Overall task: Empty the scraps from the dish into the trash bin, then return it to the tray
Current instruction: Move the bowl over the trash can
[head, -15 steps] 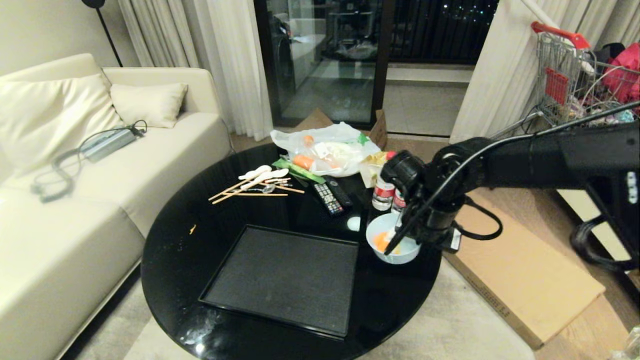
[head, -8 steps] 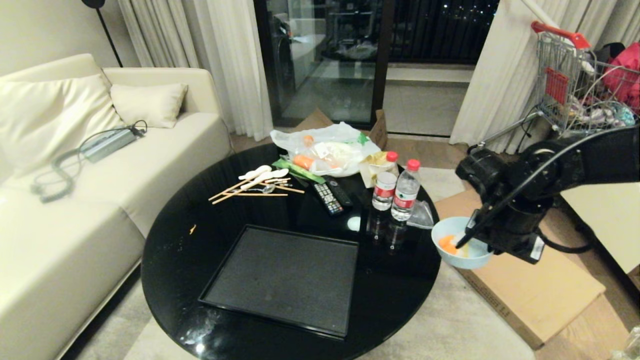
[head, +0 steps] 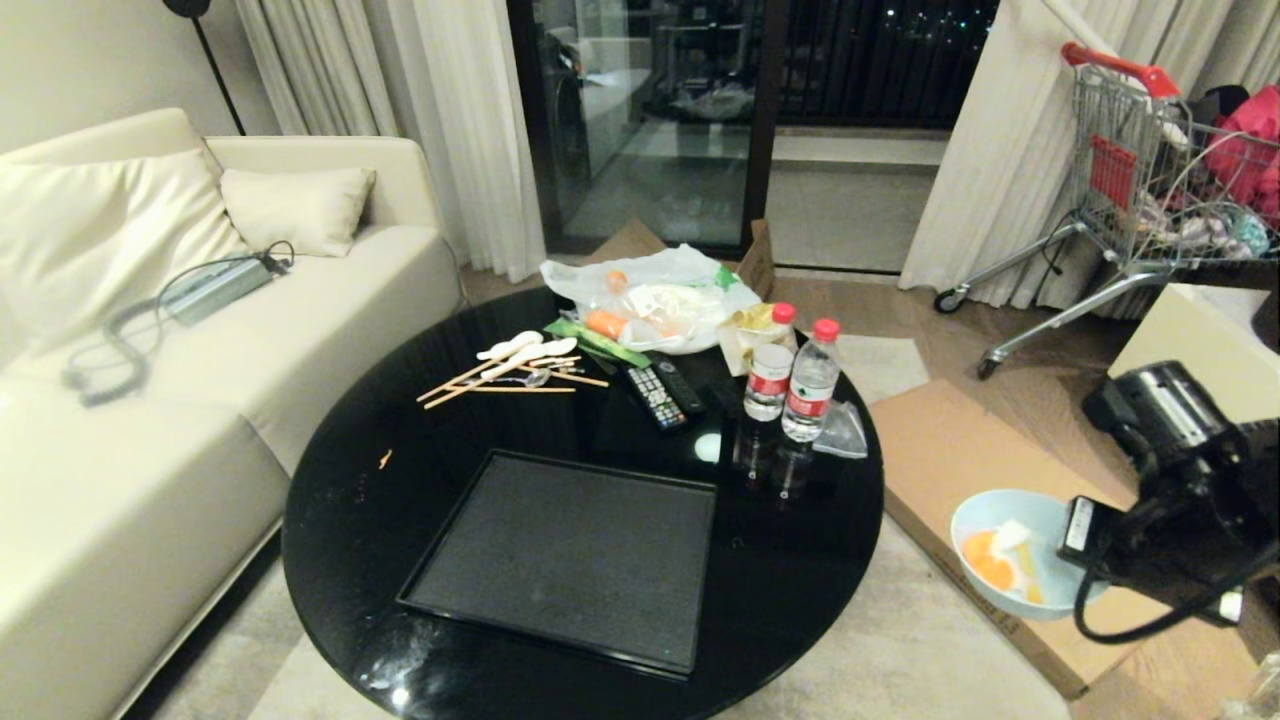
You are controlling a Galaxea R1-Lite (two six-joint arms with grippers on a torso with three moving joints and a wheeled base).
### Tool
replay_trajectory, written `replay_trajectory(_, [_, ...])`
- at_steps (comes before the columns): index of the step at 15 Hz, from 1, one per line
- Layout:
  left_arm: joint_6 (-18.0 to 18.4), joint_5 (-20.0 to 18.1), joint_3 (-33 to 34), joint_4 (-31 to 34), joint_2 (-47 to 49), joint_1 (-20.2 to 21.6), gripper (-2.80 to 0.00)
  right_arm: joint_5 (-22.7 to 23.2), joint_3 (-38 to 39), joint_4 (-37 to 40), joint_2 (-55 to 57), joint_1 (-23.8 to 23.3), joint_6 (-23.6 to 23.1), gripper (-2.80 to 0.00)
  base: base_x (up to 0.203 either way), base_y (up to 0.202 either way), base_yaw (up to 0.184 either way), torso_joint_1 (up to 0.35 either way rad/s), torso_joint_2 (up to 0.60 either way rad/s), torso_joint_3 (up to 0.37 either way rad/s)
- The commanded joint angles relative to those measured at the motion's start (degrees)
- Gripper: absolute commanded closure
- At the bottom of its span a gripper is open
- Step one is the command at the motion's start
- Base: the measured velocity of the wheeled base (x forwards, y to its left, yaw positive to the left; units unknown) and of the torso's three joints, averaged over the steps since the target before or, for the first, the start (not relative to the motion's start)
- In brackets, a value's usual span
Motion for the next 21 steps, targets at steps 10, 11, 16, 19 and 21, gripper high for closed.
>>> replay_trajectory(10, [0.0, 0.0, 0.0, 0.0, 0.0, 0.0, 0.0, 7.1, 17.6, -1.5, -19.0, -0.7, -3.2, 0.0, 0.0, 0.0, 0.0, 0.0, 0.0, 0.0])
replay_trajectory(11, [0.0, 0.0, 0.0, 0.0, 0.0, 0.0, 0.0, 7.1, 18.5, -1.5, -19.6, -0.7, -3.9, 0.0, 0.0, 0.0, 0.0, 0.0, 0.0, 0.0])
replay_trajectory(16, [0.0, 0.0, 0.0, 0.0, 0.0, 0.0, 0.0, 7.2, 19.1, -1.5, -19.6, -0.7, -4.5, 0.0, 0.0, 0.0, 0.0, 0.0, 0.0, 0.0])
replay_trajectory(19, [0.0, 0.0, 0.0, 0.0, 0.0, 0.0, 0.0, 7.2, 19.0, -1.6, -19.5, -0.6, -4.5, 0.0, 0.0, 0.0, 0.0, 0.0, 0.0, 0.0])
replay_trajectory(21, [0.0, 0.0, 0.0, 0.0, 0.0, 0.0, 0.0, 7.3, 19.0, -1.6, -19.3, -0.6, -4.5, 0.0, 0.0, 0.0, 0.0, 0.0, 0.0, 0.0])
